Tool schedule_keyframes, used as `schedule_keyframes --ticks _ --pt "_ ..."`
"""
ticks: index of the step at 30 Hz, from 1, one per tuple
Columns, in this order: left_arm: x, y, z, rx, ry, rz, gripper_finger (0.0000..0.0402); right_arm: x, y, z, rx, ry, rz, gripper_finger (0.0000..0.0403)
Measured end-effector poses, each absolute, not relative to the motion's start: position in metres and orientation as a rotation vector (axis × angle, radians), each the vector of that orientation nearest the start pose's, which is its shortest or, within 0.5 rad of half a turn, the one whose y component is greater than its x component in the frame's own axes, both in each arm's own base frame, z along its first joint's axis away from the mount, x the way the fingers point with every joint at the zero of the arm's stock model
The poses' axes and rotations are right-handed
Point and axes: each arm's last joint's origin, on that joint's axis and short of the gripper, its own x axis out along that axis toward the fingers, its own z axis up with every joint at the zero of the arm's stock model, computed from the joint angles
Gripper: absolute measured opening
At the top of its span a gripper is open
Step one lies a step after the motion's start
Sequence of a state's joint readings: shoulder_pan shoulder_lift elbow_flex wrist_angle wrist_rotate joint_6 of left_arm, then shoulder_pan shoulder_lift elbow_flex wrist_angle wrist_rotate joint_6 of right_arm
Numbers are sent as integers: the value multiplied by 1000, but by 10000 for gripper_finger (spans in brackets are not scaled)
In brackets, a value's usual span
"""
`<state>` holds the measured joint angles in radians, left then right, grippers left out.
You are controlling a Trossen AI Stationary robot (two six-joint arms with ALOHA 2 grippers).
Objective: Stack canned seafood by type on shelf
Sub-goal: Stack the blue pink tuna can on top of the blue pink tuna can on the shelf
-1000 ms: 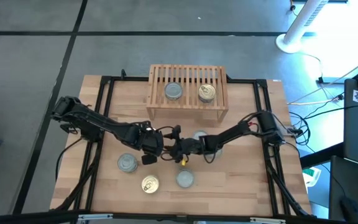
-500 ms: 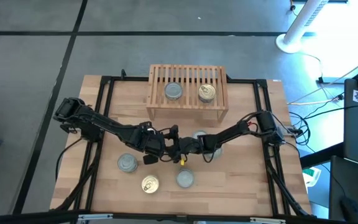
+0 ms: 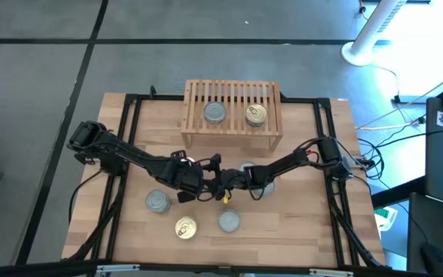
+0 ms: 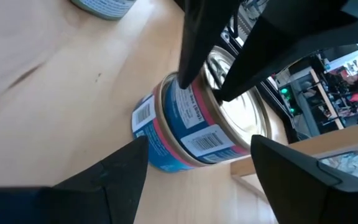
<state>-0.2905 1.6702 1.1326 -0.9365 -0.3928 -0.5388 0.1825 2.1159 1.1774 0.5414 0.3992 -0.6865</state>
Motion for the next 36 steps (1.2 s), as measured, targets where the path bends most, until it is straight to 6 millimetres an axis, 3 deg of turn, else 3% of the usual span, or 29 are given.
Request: schedule_keyframes --ticks 12,28,36 --pt "287 -74 196 32 1305 444 44 432 68 131 -789 441 -76 280" --pt "289 -76 198 28 1301 432 33 432 68 131 -788 440 -76 280" --pt "294 -78 205 30 1283 403 3 432 68 131 -788 437 -77 280"
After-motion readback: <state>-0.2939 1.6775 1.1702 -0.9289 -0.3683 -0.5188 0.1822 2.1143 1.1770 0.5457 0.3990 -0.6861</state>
